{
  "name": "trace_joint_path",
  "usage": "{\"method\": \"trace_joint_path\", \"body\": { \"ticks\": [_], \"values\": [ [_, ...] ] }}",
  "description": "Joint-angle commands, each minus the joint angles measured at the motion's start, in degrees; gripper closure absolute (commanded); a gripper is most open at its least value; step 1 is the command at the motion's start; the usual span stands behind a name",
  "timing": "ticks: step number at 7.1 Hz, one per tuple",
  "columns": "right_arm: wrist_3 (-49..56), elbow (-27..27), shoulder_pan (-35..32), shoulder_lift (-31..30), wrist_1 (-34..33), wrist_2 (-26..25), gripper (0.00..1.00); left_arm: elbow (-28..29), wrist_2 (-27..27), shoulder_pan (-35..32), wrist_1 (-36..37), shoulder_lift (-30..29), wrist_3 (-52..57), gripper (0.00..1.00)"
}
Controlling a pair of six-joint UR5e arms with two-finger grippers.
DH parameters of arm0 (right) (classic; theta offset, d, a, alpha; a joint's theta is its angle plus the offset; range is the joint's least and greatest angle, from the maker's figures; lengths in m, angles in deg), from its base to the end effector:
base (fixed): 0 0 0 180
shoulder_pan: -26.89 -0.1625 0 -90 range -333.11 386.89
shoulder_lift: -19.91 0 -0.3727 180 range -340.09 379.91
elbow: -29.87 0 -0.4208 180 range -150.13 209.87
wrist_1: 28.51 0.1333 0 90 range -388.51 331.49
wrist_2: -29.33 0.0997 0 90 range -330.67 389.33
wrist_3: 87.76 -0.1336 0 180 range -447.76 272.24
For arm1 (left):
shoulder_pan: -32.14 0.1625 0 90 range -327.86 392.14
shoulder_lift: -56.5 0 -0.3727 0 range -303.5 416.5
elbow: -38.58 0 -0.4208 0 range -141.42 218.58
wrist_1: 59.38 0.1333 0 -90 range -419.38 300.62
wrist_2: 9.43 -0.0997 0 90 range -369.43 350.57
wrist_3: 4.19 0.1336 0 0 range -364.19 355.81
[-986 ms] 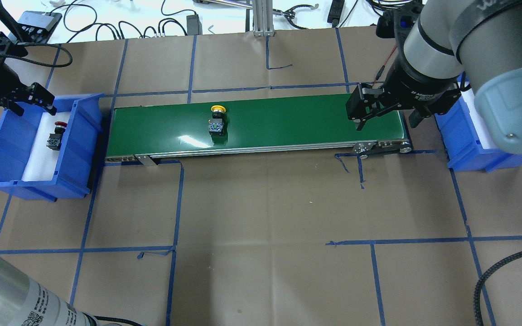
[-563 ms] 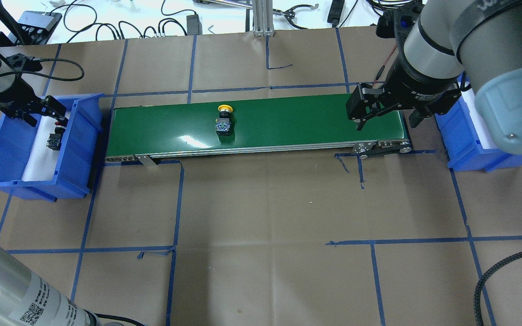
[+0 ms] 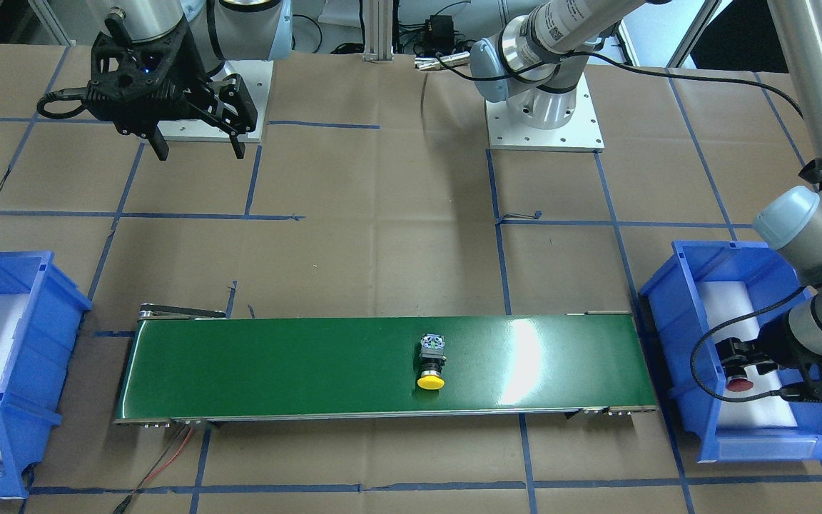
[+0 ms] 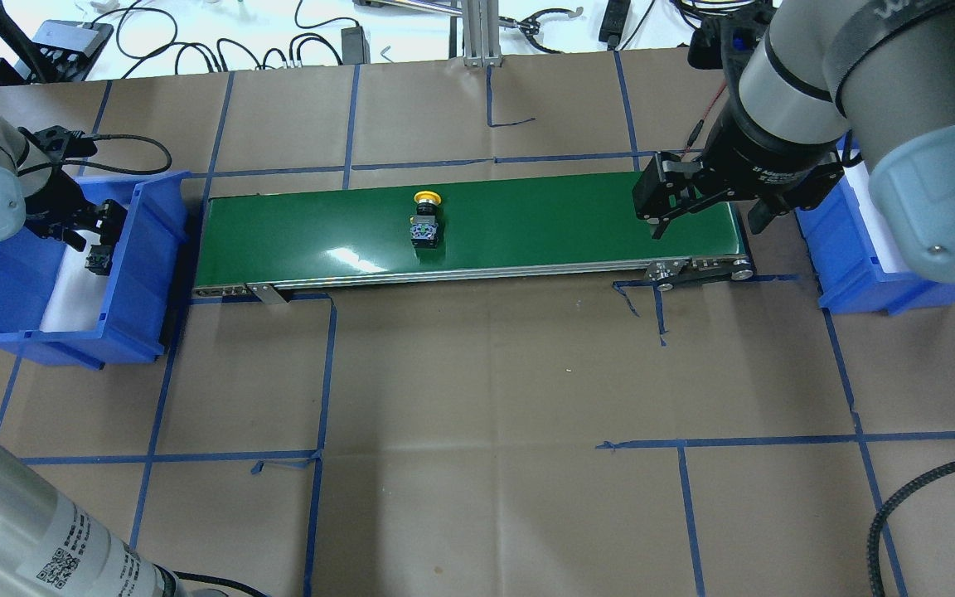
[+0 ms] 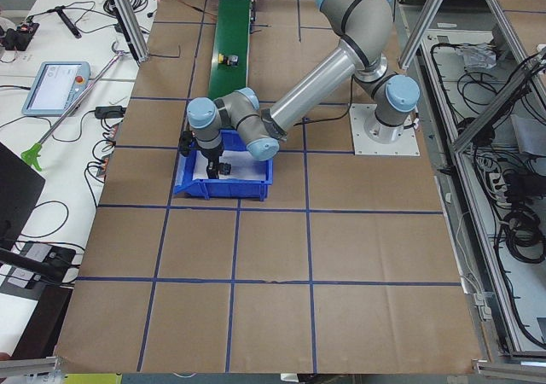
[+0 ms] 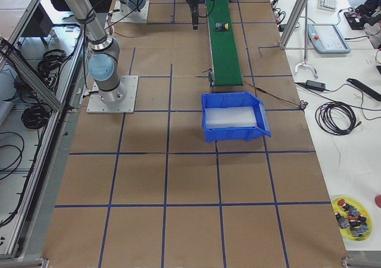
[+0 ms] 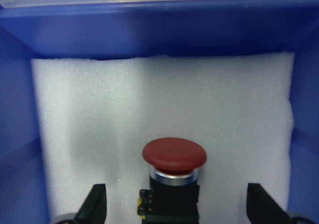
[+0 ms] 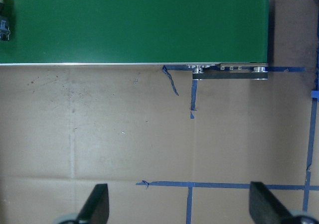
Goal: Transport two buttons from left to right
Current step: 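Lower the left gripper onto the red-capped button and grasp it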
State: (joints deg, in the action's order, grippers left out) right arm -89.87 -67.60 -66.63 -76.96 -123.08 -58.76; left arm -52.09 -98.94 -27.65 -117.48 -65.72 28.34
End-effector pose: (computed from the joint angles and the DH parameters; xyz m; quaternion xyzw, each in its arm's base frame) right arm 0.1673 -0.4755 0.4018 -0.0129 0.9992 -0.0338 0.0183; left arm 0.2106 -0.6289 0.1140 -0.0202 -0.9997 -0.0052 0.0081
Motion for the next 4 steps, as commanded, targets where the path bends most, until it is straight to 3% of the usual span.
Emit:
{"method": "trace_joint_path", "body": {
  "ticks": [1,2,4],
  "values": [
    [0.00,-0.17,0.00,0.19,-0.09,0.03,0.00,0.06,-0.41,0.02,0.09,-0.13,0.25,0.43],
    [-0.09,-0.35,0.00,0.19,-0.09,0.12,0.00,0.32,-0.58,0.02,0.09,-0.13,0.17,0.69],
    [-0.17,-3.15,0.00,0.28,-1.13,0.12,0.00,1.89,-0.59,0.02,-0.78,-0.04,0.08,0.94]
  ]
}}
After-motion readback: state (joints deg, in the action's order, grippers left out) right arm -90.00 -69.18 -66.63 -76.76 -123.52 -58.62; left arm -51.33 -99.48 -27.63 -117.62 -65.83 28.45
